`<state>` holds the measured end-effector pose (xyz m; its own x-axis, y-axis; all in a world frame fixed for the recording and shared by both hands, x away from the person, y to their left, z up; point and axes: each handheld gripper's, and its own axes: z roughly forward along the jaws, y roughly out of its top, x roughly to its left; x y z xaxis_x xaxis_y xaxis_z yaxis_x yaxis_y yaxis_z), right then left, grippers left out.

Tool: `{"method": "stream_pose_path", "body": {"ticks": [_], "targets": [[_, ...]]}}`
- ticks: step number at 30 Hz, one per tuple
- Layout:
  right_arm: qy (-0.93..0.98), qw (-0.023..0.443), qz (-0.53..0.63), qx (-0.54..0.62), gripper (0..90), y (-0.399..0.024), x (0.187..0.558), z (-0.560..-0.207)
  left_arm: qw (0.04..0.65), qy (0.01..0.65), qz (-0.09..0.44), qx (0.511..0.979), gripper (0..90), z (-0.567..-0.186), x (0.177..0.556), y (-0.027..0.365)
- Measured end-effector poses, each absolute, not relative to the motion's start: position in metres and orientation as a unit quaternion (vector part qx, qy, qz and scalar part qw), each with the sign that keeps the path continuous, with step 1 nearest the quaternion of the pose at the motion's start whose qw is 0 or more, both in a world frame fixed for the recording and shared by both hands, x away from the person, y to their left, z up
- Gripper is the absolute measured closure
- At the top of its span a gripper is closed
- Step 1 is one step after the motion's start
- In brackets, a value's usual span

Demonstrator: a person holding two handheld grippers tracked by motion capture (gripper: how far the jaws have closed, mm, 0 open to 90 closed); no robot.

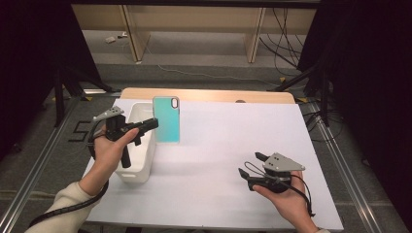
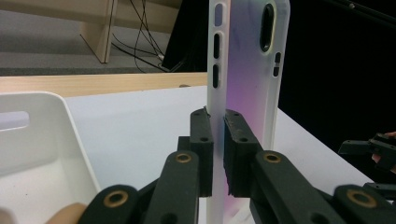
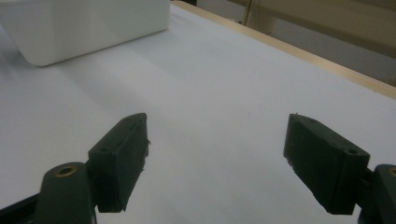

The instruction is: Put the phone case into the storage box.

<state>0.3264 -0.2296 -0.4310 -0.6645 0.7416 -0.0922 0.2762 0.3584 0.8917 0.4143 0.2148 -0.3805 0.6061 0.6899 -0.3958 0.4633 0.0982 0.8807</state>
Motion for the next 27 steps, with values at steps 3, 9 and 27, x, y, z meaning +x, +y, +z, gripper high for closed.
{"method": "stream_pose_path", "body": {"ticks": [3, 9, 27], "targets": [[0.783, 0.254, 0.465, 0.325, 23.1, -0.230, 0.326, -0.431, 0.602, 0.435, 0.096, 0.662, 83.2, -0.379, 0.414, 0.216], [0.782, 0.249, 0.466, 0.330, 22.8, -0.233, 0.326, -0.430, 0.604, 0.436, 0.100, 0.660, 83.2, -0.377, 0.415, 0.220], [0.779, 0.251, 0.466, 0.336, 22.8, -0.235, 0.326, -0.432, 0.606, 0.438, 0.120, 0.653, 83.1, -0.372, 0.418, 0.237]]}}
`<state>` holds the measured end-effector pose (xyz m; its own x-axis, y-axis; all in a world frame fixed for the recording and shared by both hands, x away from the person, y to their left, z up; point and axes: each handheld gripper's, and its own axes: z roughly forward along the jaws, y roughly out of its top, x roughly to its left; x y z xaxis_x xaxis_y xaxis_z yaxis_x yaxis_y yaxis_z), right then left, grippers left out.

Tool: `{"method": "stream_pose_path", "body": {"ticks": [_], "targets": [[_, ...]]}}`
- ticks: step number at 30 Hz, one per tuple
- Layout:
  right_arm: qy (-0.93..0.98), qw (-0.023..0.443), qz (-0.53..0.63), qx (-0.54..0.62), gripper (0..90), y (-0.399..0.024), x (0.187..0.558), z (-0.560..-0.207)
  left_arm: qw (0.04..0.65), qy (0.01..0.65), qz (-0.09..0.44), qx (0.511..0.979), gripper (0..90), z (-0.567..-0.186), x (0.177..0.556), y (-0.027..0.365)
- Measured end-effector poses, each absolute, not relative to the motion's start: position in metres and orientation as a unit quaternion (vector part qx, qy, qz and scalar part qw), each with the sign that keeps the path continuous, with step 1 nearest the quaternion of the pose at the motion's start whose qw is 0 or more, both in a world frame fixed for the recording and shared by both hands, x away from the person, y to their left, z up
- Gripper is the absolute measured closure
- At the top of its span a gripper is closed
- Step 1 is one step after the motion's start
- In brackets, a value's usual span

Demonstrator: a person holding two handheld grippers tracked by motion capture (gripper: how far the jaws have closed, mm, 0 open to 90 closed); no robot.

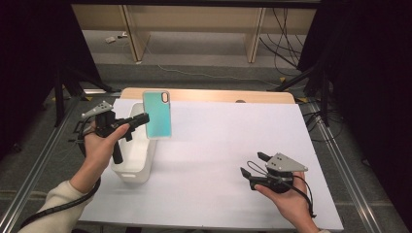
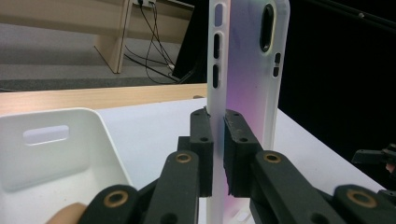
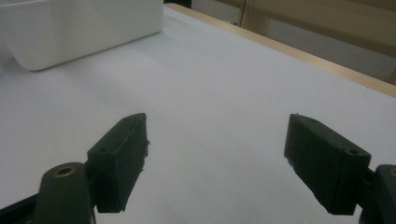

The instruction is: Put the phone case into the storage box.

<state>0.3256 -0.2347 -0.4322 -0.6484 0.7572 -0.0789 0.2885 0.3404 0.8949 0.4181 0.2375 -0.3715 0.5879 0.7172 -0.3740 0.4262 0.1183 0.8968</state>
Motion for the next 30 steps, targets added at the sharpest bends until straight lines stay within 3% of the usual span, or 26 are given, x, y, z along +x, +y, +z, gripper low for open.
{"method": "stream_pose_path", "body": {"ticks": [30], "targets": [[0.778, 0.250, 0.465, 0.339, 22.7, -0.237, 0.326, -0.434, 0.603, 0.443, 0.133, 0.650, 83.1, -0.373, 0.434, 0.265]]}}
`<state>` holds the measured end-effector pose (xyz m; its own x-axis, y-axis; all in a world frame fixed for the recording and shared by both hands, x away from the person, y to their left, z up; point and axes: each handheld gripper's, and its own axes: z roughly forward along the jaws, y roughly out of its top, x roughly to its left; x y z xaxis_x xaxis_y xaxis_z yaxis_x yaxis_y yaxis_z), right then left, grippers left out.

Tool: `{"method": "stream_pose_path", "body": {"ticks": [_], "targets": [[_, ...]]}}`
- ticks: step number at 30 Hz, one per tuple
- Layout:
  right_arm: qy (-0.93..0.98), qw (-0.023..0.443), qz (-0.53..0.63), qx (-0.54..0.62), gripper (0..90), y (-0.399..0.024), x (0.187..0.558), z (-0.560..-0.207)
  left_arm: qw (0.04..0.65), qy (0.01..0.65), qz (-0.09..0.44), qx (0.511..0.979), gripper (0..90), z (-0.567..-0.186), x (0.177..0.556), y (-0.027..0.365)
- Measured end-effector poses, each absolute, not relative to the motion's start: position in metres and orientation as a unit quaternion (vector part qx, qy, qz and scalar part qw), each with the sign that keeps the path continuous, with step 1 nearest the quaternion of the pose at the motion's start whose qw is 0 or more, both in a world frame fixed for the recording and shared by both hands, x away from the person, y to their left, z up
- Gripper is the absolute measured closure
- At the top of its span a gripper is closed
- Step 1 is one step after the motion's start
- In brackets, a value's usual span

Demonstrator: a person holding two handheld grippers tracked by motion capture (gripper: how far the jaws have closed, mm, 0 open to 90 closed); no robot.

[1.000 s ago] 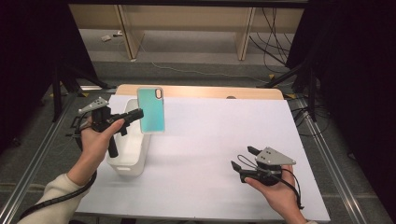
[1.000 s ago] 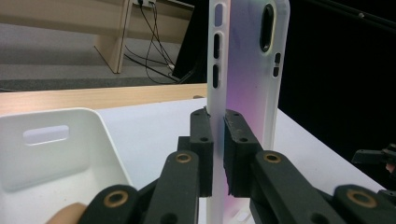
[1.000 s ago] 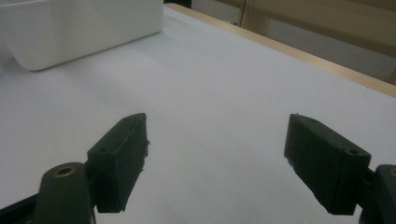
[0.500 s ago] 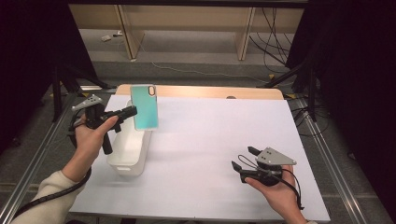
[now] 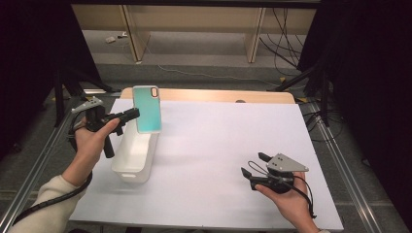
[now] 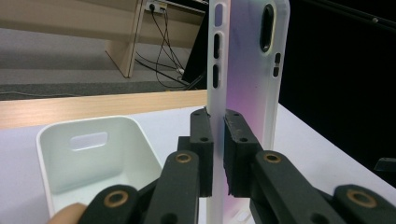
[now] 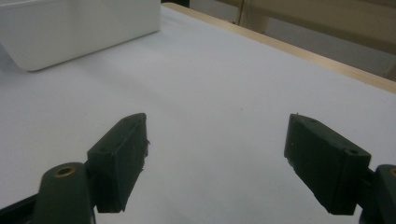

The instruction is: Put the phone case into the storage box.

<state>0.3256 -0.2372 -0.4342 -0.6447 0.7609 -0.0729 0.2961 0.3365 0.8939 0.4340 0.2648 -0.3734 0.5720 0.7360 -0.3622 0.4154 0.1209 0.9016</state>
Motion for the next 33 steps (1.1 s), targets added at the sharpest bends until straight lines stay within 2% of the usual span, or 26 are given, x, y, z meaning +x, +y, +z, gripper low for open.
{"method": "stream_pose_path", "body": {"ticks": [33], "targets": [[0.775, 0.249, 0.470, 0.342, 22.5, -0.2384, 0.3244, -0.4353, 0.597, 0.439, 0.144, 0.656, 83.1, -0.3666, 0.4436, 0.2680]]}}
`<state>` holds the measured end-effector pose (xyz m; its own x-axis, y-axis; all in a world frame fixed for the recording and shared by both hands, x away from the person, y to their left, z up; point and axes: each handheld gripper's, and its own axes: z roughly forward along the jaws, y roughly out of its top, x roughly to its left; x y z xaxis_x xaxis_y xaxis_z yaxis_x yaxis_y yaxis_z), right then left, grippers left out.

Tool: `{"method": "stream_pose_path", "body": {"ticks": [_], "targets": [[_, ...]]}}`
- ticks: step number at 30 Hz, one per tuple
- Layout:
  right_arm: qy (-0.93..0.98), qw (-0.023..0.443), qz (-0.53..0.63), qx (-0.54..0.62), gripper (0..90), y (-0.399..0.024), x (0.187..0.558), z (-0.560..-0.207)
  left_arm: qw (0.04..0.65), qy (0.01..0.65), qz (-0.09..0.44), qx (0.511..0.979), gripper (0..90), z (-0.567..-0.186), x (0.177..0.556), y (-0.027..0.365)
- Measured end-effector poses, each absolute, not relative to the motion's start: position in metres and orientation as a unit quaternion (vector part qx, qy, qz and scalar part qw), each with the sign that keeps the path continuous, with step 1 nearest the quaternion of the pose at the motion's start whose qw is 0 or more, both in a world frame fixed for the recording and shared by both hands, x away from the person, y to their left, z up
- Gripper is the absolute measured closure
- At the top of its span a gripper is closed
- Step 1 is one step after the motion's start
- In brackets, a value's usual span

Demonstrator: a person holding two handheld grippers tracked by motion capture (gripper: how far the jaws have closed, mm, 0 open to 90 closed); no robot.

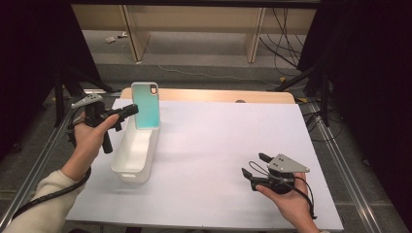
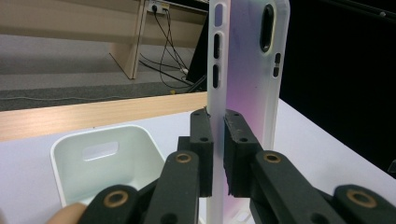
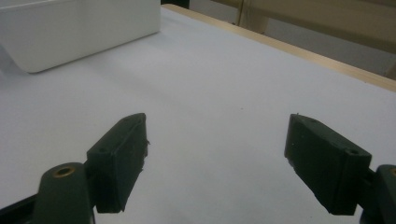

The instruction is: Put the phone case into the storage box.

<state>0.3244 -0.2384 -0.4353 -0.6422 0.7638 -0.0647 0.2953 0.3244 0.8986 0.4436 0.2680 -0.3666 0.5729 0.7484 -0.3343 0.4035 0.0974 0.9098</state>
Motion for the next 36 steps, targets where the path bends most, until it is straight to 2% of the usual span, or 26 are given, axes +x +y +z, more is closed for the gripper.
{"method": "stream_pose_path", "body": {"ticks": [36], "targets": [[0.772, 0.246, 0.474, 0.344, 22.5, -0.239, 0.324, -0.435, 0.590, 0.437, 0.160, 0.660, 83.1, -0.362, 0.458, 0.274]]}}
